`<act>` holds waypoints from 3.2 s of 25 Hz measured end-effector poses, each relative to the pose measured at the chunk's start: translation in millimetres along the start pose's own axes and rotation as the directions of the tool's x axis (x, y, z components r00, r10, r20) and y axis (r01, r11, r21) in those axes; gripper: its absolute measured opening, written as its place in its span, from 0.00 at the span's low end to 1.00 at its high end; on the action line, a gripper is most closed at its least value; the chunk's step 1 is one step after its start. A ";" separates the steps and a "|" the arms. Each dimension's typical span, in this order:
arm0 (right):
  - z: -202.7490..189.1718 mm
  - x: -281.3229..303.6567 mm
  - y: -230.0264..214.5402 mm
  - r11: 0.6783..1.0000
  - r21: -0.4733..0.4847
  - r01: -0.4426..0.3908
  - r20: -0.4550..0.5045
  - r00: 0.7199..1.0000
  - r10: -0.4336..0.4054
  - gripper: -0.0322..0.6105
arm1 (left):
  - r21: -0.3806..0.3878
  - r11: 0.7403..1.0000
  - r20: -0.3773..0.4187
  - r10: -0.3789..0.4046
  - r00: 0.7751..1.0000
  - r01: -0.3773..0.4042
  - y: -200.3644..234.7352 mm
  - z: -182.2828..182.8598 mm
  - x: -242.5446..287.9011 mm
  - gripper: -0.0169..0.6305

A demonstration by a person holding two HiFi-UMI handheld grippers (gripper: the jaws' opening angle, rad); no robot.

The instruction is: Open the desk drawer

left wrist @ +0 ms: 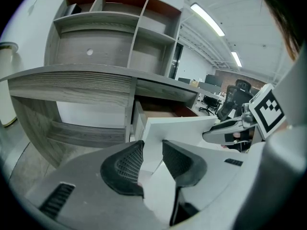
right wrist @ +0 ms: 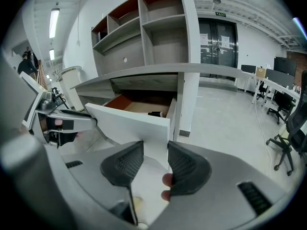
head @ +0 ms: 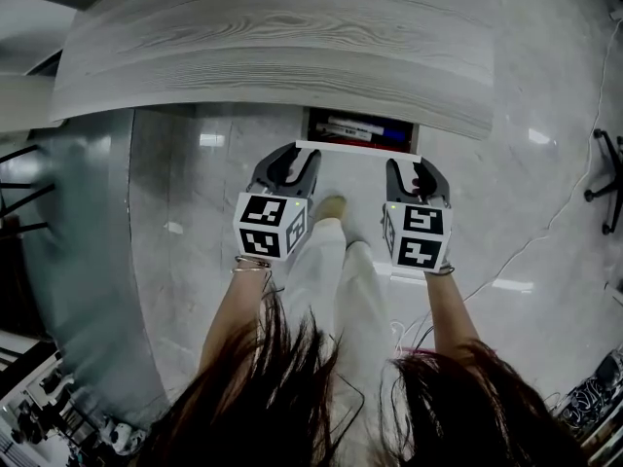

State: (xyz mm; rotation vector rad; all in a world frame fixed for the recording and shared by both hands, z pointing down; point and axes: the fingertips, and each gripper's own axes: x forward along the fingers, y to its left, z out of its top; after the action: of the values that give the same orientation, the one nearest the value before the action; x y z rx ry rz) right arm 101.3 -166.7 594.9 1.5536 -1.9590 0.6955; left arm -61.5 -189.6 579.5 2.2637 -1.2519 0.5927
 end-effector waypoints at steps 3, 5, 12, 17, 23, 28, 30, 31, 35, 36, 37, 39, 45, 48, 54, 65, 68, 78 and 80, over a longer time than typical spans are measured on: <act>-1.7 -0.7 0.1 1.000 0.002 0.004 -0.006 1.000 -0.004 0.30 | -0.003 1.000 -0.004 -0.004 1.000 0.004 -0.9 -1.7 -0.2 0.22; -4.7 -1.1 0.2 1.000 -0.003 0.007 -0.010 1.000 -0.007 0.30 | -0.005 1.000 -0.008 -0.005 1.000 0.005 -1.5 -4.9 -0.9 0.22; -14.3 -3.9 1.5 1.000 -0.007 0.008 -0.016 1.000 -0.008 0.30 | -0.009 1.000 -0.017 -0.004 1.000 0.004 -4.7 -14.5 -4.2 0.22; -18.2 -6.3 6.5 1.000 0.007 -0.002 -0.027 1.000 0.002 0.30 | -0.013 1.000 -0.019 -0.001 1.000 0.001 -5.5 -19.8 -6.3 0.22; -22.5 -5.2 6.2 1.000 0.001 0.000 -0.031 1.000 0.000 0.30 | -0.015 1.000 -0.022 0.002 1.000 -0.003 -5.4 -24.3 -6.4 0.22; -25.6 -6.0 7.7 1.000 0.006 -0.003 -0.041 0.999 0.004 0.30 | -0.017 1.000 -0.029 0.002 1.000 -0.002 -6.3 -27.6 -7.0 0.22; -27.2 -6.0 8.4 1.000 0.006 -0.003 -0.045 0.999 0.003 0.30 | -0.018 1.000 -0.033 0.002 0.999 -0.002 -6.1 -29.5 -7.5 0.22; -28.2 -6.1 9.0 1.000 0.005 -0.003 -0.047 0.999 0.003 0.30 | -0.018 1.000 -0.034 0.002 0.999 -0.002 -6.0 -30.6 -8.0 0.22; -32.6 -5.4 10.5 1.000 0.003 -0.004 -0.058 0.998 0.004 0.30 | -0.016 1.000 -0.046 -0.001 0.999 0.000 -5.8 -36.0 -8.3 0.22; -33.8 -5.2 10.6 1.000 0.003 -0.004 -0.061 0.998 0.004 0.30 | -0.016 1.000 -0.050 -0.002 0.999 0.002 -6.0 -37.5 -8.2 0.22; -35.1 -5.1 10.6 1.000 0.003 -0.003 -0.065 0.998 0.003 0.30 | -0.015 1.000 -0.053 -0.004 0.999 0.003 -6.2 -38.9 -8.0 0.22; -37.3 -4.3 10.5 1.000 0.003 -0.001 -0.073 0.997 0.001 0.30 | -0.016 1.000 -0.059 -0.006 0.998 0.005 -6.4 -41.5 -7.2 0.22; -41.9 -0.5 9.4 1.000 -0.002 0.004 -0.092 0.996 -0.004 0.30 | -0.011 1.000 -0.076 -0.015 0.997 0.014 -6.0 -46.5 -3.7 0.22; -44.6 1.2 9.3 1.000 -0.002 0.005 -0.098 0.995 -0.005 0.30 | -0.009 1.000 -0.081 -0.016 0.997 0.016 -5.9 -49.5 -2.4 0.22; -48.1 4.1 8.4 1.000 -0.005 0.007 -0.109 0.994 -0.008 0.30 | -0.005 1.000 -0.090 -0.022 0.996 0.022 -5.6 -53.5 0.6 0.22; -49.8 6.2 7.2 1.000 -0.017 0.013 -0.112 0.994 -0.015 0.30 | -0.007 1.000 -0.093 -0.030 0.995 0.029 -5.1 -55.6 2.0 0.22; -51.4 6.7 5.2 0.999 -0.030 0.018 -0.108 0.994 -0.022 0.30 | -0.004 1.000 -0.093 -0.029 0.995 0.029 -5.2 -56.6 2.2 0.22; -56.5 7.6 6.7 1.000 -0.010 0.010 -0.139 0.990 -0.012 0.30 | 0.013 0.999 -0.104 -0.028 0.994 0.030 -4.7 -57.2 2.9 0.22; -60.5 6.4 6.6 1.000 -0.008 0.012 -0.145 0.989 -0.013 0.30 | 0.011 1.000 -0.107 -0.026 0.994 0.027 -4.6 -57.9 2.7 0.22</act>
State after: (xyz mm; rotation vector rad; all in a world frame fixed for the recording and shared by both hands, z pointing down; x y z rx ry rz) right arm 99.4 -128.4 642.6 1.4672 -1.8412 0.7736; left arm -64.2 -154.6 625.8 2.2243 -1.1681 0.7040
